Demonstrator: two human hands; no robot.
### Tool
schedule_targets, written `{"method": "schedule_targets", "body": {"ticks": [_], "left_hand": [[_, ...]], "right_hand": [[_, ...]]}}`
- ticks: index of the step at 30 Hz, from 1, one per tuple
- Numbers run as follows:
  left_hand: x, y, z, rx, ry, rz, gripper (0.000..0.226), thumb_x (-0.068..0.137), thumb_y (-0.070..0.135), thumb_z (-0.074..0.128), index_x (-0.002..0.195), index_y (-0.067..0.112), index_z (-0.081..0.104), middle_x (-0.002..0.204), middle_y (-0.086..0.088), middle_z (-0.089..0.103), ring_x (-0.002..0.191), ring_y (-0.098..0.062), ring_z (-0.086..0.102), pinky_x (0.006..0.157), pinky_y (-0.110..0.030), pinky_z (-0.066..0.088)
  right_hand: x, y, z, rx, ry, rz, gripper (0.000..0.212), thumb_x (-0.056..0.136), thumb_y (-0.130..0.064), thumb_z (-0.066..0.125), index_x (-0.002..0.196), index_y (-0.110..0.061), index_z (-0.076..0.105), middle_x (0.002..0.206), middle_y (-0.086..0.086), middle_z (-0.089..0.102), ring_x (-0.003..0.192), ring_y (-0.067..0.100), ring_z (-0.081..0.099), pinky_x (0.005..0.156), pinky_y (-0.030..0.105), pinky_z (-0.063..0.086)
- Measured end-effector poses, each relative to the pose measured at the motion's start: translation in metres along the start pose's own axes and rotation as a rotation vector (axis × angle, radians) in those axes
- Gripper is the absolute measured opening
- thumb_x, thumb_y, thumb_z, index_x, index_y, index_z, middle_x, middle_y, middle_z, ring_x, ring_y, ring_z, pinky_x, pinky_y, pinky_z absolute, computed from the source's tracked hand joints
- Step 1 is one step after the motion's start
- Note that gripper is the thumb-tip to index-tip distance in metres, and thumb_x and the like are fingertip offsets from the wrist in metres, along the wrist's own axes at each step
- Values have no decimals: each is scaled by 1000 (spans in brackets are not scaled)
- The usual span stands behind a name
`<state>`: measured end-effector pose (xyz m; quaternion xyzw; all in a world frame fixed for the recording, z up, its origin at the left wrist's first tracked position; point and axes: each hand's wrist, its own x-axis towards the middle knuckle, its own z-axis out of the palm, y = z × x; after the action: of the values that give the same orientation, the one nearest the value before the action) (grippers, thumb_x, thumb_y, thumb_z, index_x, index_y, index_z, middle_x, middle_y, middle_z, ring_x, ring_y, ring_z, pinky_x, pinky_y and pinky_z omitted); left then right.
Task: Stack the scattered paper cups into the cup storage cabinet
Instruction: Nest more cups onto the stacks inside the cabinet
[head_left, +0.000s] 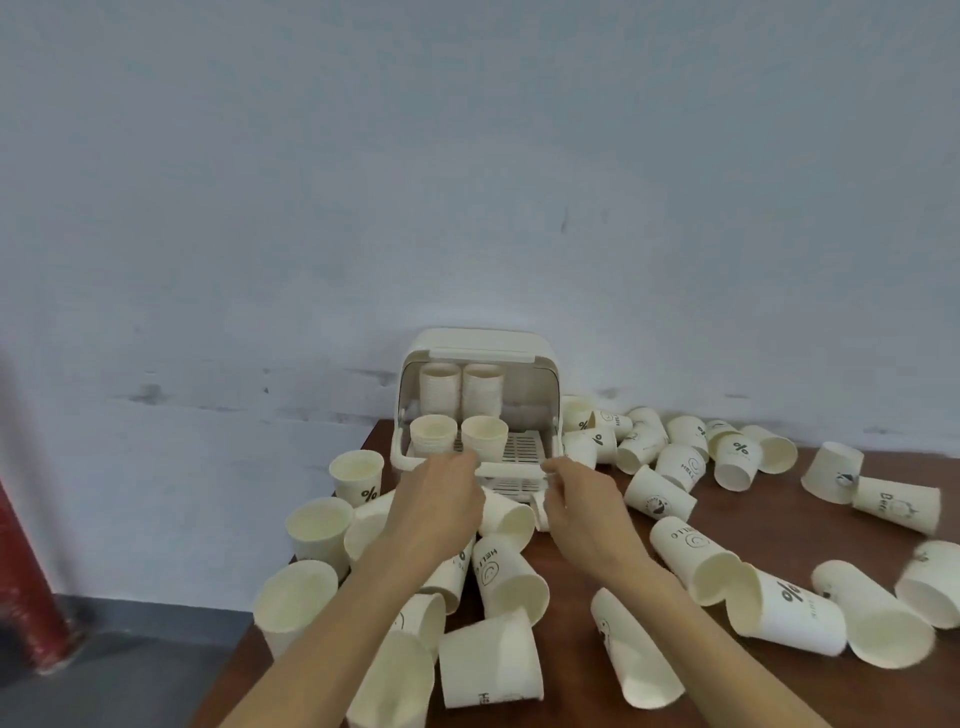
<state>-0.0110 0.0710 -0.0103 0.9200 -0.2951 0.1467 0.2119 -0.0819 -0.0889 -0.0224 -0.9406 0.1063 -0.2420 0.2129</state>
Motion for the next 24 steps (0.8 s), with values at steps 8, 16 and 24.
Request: {"method": "schedule_targets", "body": {"ticks": [8, 16, 24], "left_hand": [[-50, 40, 2, -134, 8, 60, 30, 94, 25, 44, 120, 23, 60, 112, 3, 65, 105, -18, 57, 83, -35, 49], [-63, 71, 19, -146, -38, 110, 31, 95, 27, 42, 121, 26, 60, 113, 4, 63, 106, -17, 55, 84, -38, 49], [-57, 109, 48, -158, -114, 210, 28, 94, 26, 42, 113, 25, 62, 110, 4, 65, 103, -18, 57, 86, -37, 48]], "right_hand": [[-75, 9, -31, 34, 41, 32, 35, 96, -17, 43, 127, -16, 57, 110, 4, 68, 101, 18, 62, 87, 31, 49], [-105, 29, -52, -54, 103, 42, 29, 97, -17, 43, 120, -19, 61, 105, -4, 67, 91, 7, 56, 73, 6, 36], [-118, 71, -64, -116, 68, 178, 34, 92, -13, 44, 122, -18, 59, 109, 7, 61, 102, 22, 58, 82, 28, 45]]}}
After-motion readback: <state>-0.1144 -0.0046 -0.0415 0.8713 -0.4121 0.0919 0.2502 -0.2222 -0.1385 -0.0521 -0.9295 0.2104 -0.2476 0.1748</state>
